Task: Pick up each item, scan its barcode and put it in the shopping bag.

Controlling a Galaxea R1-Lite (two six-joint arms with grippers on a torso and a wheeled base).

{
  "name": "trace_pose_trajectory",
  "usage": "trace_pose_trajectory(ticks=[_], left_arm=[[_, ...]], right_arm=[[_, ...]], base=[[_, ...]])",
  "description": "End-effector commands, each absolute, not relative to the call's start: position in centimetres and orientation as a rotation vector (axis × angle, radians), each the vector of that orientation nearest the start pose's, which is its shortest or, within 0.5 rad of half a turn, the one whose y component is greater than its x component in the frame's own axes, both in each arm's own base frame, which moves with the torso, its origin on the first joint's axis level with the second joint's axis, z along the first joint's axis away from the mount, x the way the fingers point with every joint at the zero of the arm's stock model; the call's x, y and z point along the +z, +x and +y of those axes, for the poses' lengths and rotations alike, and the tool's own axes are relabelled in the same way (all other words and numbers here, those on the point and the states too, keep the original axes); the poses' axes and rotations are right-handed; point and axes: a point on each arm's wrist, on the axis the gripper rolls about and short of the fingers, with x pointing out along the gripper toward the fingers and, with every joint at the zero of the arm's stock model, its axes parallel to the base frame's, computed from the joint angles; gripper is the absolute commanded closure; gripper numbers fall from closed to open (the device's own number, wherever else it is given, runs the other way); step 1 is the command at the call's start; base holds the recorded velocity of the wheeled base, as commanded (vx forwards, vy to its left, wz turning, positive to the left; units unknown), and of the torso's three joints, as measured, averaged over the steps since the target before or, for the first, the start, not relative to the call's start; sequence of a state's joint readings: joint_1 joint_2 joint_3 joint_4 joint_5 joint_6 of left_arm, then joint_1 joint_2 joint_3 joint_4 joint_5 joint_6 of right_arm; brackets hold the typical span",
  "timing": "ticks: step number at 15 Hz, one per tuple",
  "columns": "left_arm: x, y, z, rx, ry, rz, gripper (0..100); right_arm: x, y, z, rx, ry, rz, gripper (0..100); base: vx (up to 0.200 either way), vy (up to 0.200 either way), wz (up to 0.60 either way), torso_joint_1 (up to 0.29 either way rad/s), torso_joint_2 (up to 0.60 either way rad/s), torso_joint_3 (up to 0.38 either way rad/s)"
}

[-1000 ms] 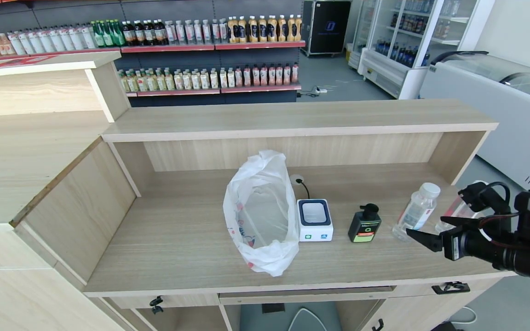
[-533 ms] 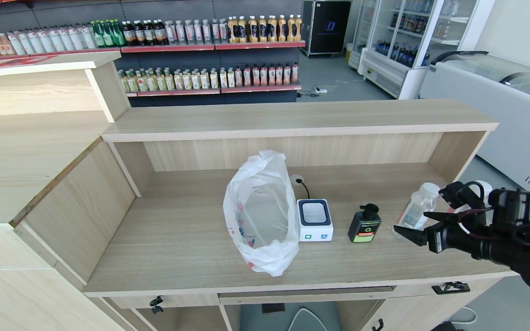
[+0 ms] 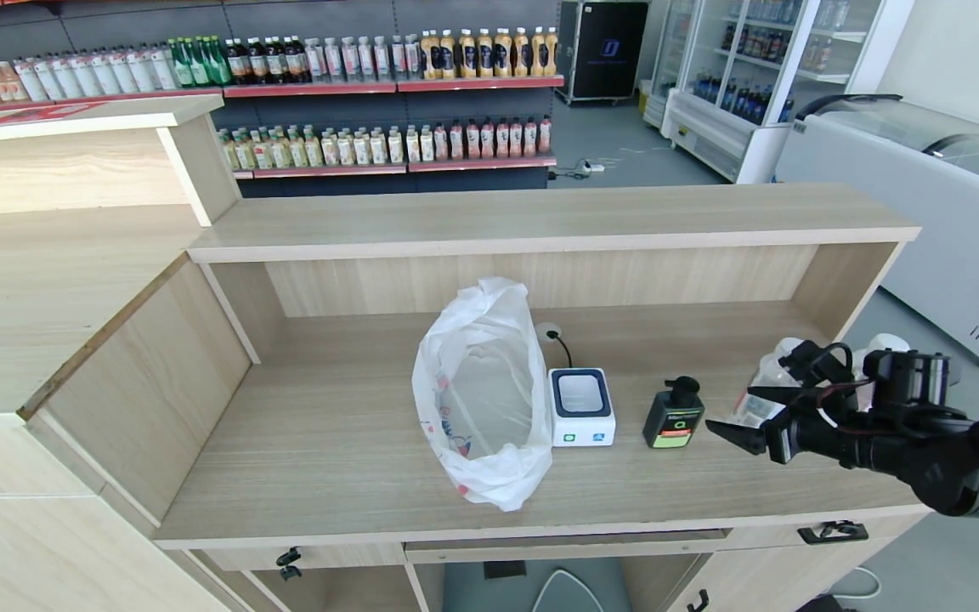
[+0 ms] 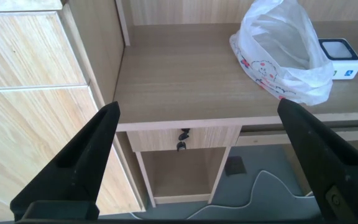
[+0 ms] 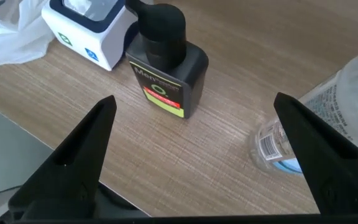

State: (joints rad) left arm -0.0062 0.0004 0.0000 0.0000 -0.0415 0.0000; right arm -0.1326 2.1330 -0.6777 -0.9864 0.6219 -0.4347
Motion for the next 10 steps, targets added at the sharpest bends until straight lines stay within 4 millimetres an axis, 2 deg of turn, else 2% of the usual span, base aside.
trace_pose_trajectory(ticks=[1,6,10], left_arm=[[7.6,-2.3,-0.1,-0.048,0.0,0.002,0],[7.6,-2.3,-0.1,-0.048,0.0,0.002,0],[7.6,-2.3,-0.1,-0.048,0.0,0.002,0]], right_arm=[[3.1,34.7,-3.5,0.577,-0.229,0.348,0],[2.3,35.6,-3.3,0.682,-0.197,0.322,0],[1.6,36.4,-2.9,0.699,-0.201,0.314,0]], base=[[0.0,0.0,0.0,0.0,0.0,0.0],[0.0,0.0,0.0,0.0,0.0,0.0],[0.0,0.0,0.0,0.0,0.0,0.0]])
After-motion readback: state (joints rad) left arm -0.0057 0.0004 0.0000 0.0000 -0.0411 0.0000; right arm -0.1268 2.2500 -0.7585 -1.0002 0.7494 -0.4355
